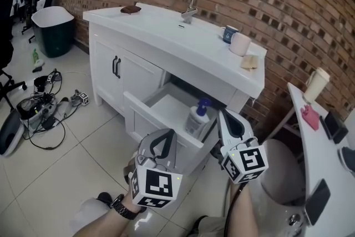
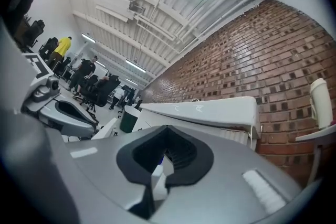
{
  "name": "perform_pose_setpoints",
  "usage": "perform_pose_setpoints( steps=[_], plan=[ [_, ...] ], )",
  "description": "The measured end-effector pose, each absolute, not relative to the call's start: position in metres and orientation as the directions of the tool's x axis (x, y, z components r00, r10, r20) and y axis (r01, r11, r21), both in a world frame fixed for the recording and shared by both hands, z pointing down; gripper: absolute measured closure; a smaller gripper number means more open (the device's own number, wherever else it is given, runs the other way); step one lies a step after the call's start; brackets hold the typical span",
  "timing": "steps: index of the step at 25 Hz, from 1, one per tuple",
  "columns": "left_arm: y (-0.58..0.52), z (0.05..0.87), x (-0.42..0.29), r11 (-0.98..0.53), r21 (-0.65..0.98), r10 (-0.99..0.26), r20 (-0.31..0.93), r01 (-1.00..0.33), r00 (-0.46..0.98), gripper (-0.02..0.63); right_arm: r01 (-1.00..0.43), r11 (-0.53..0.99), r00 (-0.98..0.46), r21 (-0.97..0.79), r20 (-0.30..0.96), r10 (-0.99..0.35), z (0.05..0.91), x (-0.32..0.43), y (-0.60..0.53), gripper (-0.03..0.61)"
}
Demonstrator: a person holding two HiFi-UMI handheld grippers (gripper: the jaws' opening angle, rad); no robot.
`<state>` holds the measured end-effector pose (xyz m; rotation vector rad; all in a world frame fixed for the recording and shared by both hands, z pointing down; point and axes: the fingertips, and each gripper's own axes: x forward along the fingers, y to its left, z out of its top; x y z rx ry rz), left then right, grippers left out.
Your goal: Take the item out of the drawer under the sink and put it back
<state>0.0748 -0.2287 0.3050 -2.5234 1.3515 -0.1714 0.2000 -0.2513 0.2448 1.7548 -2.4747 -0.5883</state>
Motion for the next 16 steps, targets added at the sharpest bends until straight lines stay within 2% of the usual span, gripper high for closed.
perform_pose_setpoints(
  steps=[16],
  plan=[
    [-0.2269,0.3048,0.0722,-0.522,-0.298,-0.832,-0.025,-0.799,0.553,0.595,-0.906,0.268,-0.332,0.329,-0.156,-0.93,0.2502,0.2018,-0.2566,0.577]
  ],
)
